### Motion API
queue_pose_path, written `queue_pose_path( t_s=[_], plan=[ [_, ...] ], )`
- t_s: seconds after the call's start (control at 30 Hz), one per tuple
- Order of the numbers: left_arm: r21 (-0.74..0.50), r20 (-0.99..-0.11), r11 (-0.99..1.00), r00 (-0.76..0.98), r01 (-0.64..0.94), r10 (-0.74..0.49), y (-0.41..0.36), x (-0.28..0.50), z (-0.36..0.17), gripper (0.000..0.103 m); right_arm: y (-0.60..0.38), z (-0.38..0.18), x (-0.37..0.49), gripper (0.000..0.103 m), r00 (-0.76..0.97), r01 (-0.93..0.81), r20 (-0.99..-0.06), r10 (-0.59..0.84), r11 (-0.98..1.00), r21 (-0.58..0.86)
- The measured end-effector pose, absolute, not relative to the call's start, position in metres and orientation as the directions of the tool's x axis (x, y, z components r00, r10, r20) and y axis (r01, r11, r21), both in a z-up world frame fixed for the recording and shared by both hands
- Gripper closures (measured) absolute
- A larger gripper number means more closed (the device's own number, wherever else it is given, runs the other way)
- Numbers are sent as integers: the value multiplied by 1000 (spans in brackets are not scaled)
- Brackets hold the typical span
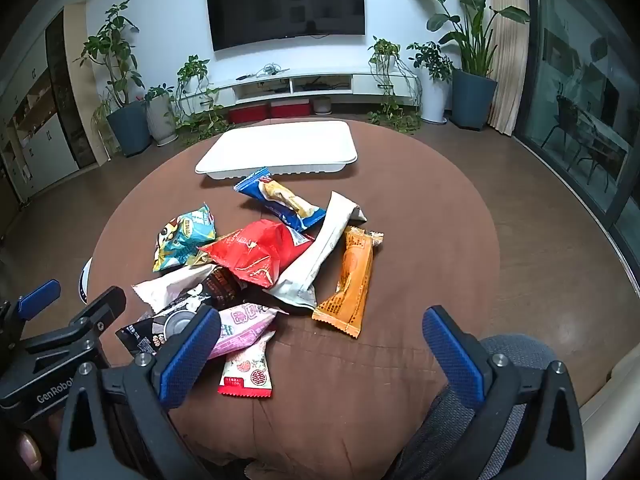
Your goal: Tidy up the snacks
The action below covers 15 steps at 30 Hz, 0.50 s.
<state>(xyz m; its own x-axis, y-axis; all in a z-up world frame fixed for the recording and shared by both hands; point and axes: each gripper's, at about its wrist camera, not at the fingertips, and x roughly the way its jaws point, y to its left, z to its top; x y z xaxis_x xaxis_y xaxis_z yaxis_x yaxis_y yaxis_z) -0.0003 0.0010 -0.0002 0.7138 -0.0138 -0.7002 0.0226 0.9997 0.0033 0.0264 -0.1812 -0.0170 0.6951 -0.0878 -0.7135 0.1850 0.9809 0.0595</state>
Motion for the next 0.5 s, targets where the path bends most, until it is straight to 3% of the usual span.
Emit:
queue_pose_path(
  t_s=[0.5],
  plan=[
    [27, -705, 999, 709, 19, 5, 1, 2, -2, 0, -180, -18, 26, 0, 695, 185, -713, -93, 981, 52]
  ],
)
